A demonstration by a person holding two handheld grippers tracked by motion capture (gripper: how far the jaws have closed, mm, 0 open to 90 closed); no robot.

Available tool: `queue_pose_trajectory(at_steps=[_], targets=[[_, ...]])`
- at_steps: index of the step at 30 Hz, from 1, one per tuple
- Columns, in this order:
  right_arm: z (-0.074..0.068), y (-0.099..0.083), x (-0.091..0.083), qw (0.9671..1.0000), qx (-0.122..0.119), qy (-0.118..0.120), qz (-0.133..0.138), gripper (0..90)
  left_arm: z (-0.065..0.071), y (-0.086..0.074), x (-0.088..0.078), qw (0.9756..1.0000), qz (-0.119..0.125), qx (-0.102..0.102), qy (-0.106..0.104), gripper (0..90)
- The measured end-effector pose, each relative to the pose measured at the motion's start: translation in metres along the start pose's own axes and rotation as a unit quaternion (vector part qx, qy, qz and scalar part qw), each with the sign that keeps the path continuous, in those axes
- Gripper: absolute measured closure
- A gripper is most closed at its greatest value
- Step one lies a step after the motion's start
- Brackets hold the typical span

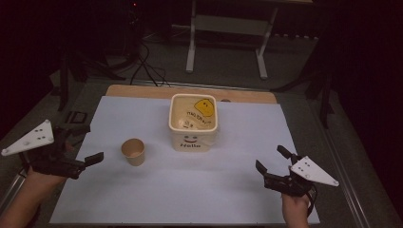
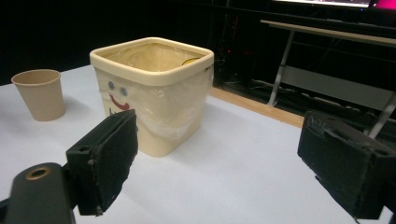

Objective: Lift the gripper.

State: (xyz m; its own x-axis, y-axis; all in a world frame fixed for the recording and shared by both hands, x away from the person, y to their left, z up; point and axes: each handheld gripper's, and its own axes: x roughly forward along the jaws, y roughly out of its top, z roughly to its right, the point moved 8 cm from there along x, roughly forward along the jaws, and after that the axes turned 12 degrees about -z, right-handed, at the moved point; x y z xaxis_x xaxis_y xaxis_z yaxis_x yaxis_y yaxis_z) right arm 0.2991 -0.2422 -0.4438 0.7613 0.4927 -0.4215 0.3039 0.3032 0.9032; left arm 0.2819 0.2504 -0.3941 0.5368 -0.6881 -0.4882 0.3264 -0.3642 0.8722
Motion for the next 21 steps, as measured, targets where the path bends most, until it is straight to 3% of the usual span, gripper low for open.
queue_pose_trajectory(at_steps=[7,9,13,14,21], targets=[[-0.001,-0.001,0.001,1.0,-0.002,0.001,-0.004,12.2,0.001,0.01,0.009,0.9993,-0.03,0.012,-0.02,2.0],[-0.001,-0.001,0.001,1.0,-0.002,0.002,-0.004,12.1,-0.001,0.011,0.01,0.9993,-0.031,0.014,-0.015,2.0],[-0.001,-0.001,0.001,1.0,-0.001,0.004,-0.005,12.1,0.001,0.017,0.015,0.9979,-0.055,0.029,-0.019,2.0],[-0.001,-0.001,0.001,1.0,-0.001,0.005,-0.005,12.1,0.002,0.017,0.016,0.9973,-0.061,0.029,-0.029,2.0],[-0.001,-0.001,0.002,1.0,-0.002,0.006,-0.005,12.1,0.001,0.02,0.022,0.9947,-0.087,0.039,-0.037,2.0]])
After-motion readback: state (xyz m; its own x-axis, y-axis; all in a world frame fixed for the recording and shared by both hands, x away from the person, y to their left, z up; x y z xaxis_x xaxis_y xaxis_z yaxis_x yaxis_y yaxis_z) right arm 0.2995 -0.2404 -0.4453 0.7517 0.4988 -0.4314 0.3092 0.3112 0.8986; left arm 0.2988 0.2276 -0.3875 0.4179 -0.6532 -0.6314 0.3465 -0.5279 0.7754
